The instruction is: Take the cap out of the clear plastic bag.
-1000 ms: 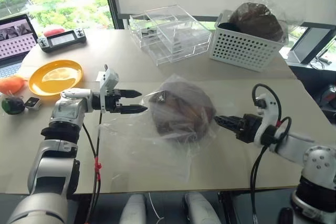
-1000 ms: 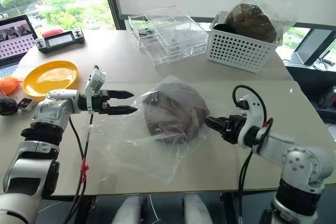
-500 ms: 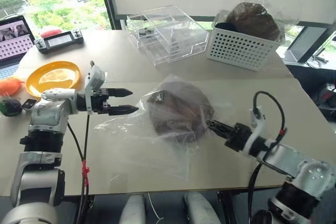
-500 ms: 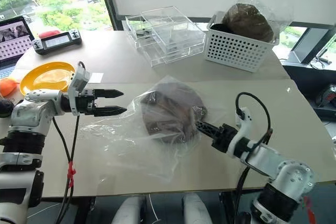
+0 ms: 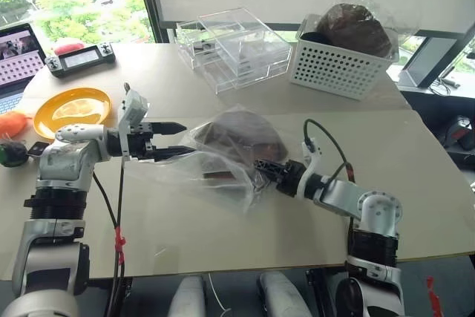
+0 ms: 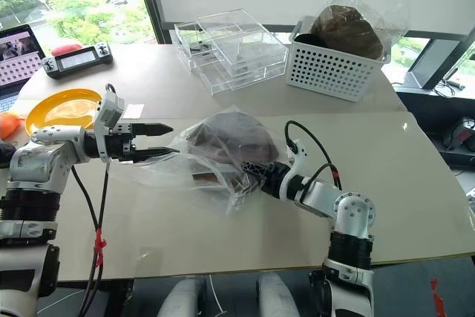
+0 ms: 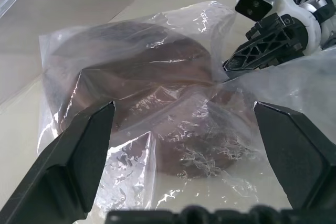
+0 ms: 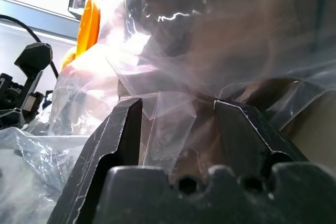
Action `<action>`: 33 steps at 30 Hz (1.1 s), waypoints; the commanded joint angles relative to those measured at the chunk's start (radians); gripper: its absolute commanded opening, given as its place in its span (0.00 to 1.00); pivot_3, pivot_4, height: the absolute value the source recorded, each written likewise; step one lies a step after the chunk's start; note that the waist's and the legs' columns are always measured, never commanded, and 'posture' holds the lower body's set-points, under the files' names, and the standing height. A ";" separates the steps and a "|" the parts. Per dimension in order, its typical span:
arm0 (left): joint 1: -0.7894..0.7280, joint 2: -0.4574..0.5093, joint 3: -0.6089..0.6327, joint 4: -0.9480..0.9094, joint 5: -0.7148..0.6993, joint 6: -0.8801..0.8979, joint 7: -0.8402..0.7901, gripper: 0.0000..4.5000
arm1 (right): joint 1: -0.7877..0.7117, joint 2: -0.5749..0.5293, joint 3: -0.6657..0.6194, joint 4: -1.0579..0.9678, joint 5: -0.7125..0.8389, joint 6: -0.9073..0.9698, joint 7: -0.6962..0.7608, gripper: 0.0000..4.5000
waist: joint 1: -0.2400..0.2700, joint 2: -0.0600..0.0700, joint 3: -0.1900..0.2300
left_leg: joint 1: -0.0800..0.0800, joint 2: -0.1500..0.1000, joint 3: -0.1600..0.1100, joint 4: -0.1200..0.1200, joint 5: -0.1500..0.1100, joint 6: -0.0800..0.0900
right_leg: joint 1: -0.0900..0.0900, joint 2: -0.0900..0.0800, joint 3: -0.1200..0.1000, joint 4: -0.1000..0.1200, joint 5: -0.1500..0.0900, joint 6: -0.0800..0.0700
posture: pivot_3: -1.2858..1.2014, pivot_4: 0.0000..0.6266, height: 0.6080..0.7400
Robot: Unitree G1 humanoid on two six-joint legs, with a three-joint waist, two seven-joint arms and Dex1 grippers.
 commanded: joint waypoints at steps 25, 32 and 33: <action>0.004 0.022 0.019 -0.042 -0.024 -0.009 0.010 1.00 | -0.379 -0.338 0.499 0.620 -0.719 -0.993 1.099 0.00 | 0.000 -0.003 -0.001 | -0.002 0.000 0.001 0.001 0.000 0.000 | -0.002 0.000 0.000 -0.001 0.001 -0.001 | 0.52 0.24 0.96; 0.038 0.044 0.028 -0.086 -0.037 0.015 0.020 1.00 | -0.644 -0.218 0.532 1.104 -0.915 -1.250 1.162 0.00 | -0.001 -0.002 0.000 | -0.002 0.000 0.000 0.000 0.000 0.000 | -0.002 0.000 0.000 -0.001 0.001 -0.002 | 0.52 0.24 0.96; 0.041 0.045 0.028 -0.091 -0.039 0.018 0.022 1.00 | -0.660 -0.207 0.530 1.146 -0.936 -1.273 1.152 0.00 | 0.000 -0.002 0.000 | -0.002 0.000 0.000 0.000 0.000 0.000 | -0.002 0.000 0.000 -0.001 0.001 -0.002 | 0.52 0.24 0.96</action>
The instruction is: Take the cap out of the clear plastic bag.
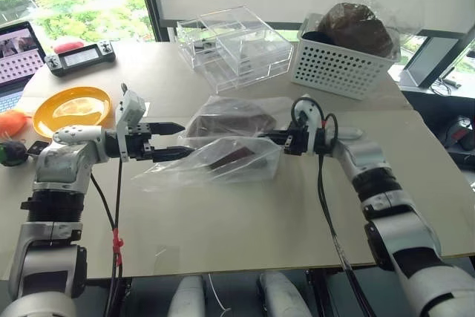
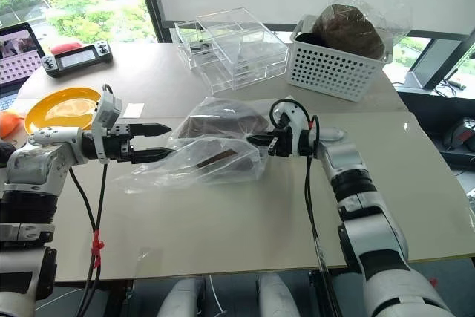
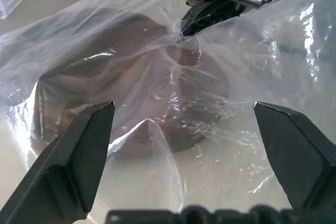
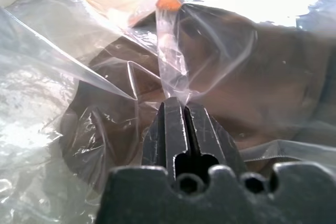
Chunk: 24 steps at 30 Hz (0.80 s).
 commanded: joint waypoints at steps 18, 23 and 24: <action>0.020 0.024 0.015 -0.057 -0.035 0.016 0.024 1.00 | -0.101 -0.054 -0.103 0.145 -0.171 -0.057 -0.004 0.67 | 0.004 0.002 0.001 | 0.001 -0.001 -0.001 0.001 0.000 0.000 | 0.002 -0.001 -0.001 0.001 0.000 0.000 | 0.52 0.24 0.96; 0.012 0.013 0.005 -0.042 -0.029 0.003 0.023 1.00 | 0.070 -0.145 -0.117 -0.286 -0.106 0.167 0.080 0.67 | 0.004 0.002 0.001 | 0.001 -0.001 -0.001 0.001 0.000 0.000 | 0.001 -0.001 -0.001 0.001 0.000 0.000 | 0.52 0.24 0.96; 0.009 0.010 0.004 -0.038 -0.028 0.001 0.023 1.00 | 0.126 -0.168 -0.122 -0.413 -0.090 0.231 0.077 0.67 | 0.004 0.002 0.001 | 0.000 -0.001 -0.001 0.001 0.000 0.000 | 0.001 -0.001 -0.001 0.001 0.000 0.000 | 0.52 0.24 0.96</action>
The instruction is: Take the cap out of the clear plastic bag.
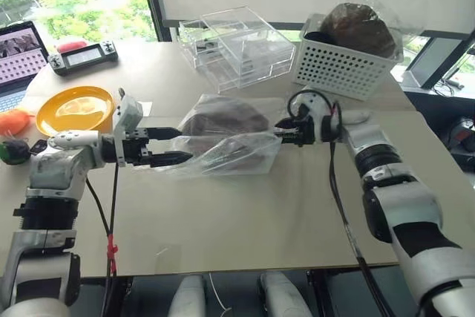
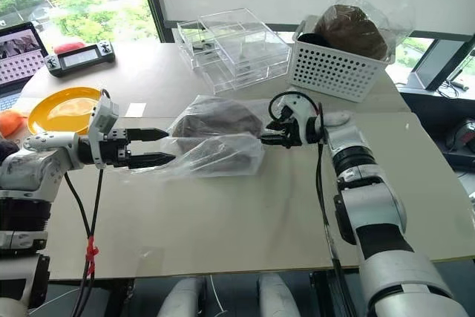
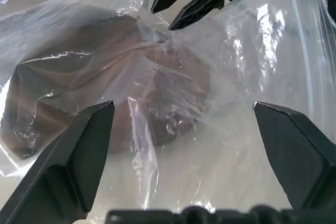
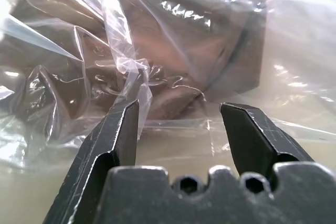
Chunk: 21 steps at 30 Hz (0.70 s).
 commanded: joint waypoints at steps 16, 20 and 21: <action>-0.062 -0.020 -0.016 0.047 0.013 -0.060 -0.012 1.00 | 0.151 -0.048 -0.083 -1.464 0.383 1.008 -0.405 0.67 | 0.003 0.005 0.003 | -0.001 0.000 -0.001 0.001 0.000 0.000 | -0.001 0.000 0.000 0.001 0.000 0.000 | 0.52 0.24 0.96; -0.070 -0.019 -0.018 0.054 0.013 -0.060 -0.017 1.00 | 0.219 -0.160 0.156 -1.535 0.300 0.949 -0.417 0.67 | 0.012 0.005 0.003 | -0.002 0.000 -0.001 0.001 0.000 0.000 | -0.002 0.000 -0.001 -0.001 0.000 0.000 | 0.52 0.24 0.96; -0.071 -0.019 -0.018 0.056 0.014 -0.061 -0.018 1.00 | 0.226 -0.174 0.185 -1.535 0.287 0.936 -0.423 0.67 | 0.011 0.005 0.003 | -0.003 0.000 -0.001 0.001 0.000 0.000 | -0.002 0.000 -0.001 -0.001 0.000 0.000 | 0.52 0.24 0.96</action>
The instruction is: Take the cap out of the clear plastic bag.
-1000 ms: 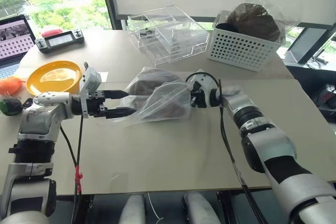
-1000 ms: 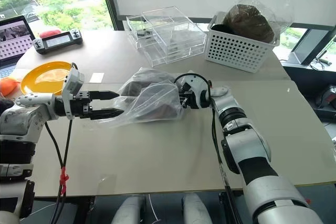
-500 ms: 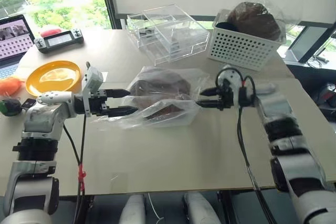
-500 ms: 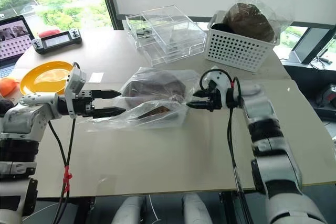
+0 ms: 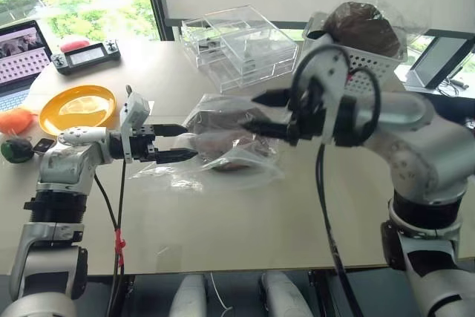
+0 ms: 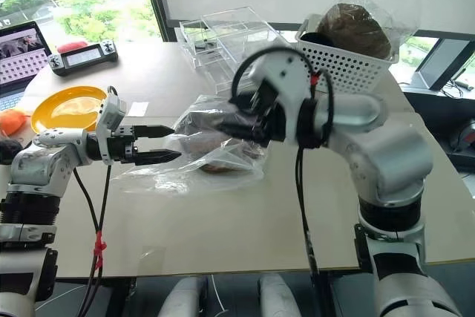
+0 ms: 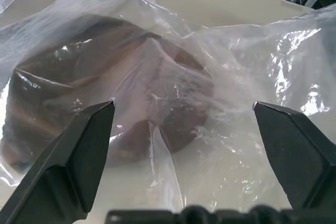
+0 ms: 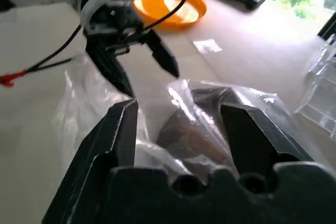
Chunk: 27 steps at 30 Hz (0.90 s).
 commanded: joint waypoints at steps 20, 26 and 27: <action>-0.057 0.015 -0.006 0.015 0.018 -0.013 -0.044 1.00 | 0.040 -0.128 0.038 -0.206 0.146 0.066 0.020 0.67 | 0.000 0.000 0.000 | 0.000 0.000 0.000 0.000 0.000 0.000 | 0.000 0.000 0.000 0.000 0.000 0.000 | 0.52 0.24 0.96; -0.063 0.018 -0.015 0.015 0.020 -0.005 -0.055 1.00 | 0.030 -0.138 0.058 -0.196 0.151 0.066 -0.006 0.67 | -0.003 0.000 0.000 | 0.001 0.000 0.000 0.001 0.000 0.000 | 0.000 0.000 0.000 0.001 -0.001 0.001 | 0.52 0.24 0.96; -0.064 0.018 -0.016 0.014 0.019 -0.004 -0.056 1.00 | 0.027 -0.139 0.065 -0.189 0.141 0.063 -0.016 0.67 | -0.003 0.000 0.000 | 0.000 0.000 0.000 0.000 0.000 0.000 | 0.000 0.000 0.000 0.000 0.000 0.001 | 0.52 0.24 0.96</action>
